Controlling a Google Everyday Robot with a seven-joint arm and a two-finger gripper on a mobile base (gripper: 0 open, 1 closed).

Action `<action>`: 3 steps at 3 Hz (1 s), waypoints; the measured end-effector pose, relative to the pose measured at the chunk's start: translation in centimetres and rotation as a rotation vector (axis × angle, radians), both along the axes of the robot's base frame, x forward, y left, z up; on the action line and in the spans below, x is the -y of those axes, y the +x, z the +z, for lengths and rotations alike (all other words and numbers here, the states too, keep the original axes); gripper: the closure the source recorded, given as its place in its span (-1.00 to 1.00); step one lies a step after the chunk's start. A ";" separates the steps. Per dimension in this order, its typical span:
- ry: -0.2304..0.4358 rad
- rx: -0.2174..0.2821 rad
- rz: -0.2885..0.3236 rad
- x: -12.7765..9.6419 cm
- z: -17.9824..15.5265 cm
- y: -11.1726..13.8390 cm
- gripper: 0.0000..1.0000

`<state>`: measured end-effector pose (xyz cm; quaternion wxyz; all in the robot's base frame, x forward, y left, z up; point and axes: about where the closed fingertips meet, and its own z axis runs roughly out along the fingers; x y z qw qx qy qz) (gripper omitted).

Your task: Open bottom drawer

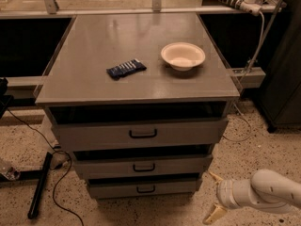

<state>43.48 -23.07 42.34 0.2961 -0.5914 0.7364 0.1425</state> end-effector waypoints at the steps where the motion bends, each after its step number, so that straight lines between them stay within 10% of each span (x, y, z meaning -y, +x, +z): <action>1: -0.011 0.001 0.015 -0.3 -3.6 0.4 -1.00; 3: -0.073 0.089 0.064 -0.7 -5.9 1.3 -1.00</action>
Offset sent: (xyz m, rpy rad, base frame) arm 0.0223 0.0122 -0.0826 -0.1438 -0.1971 0.1265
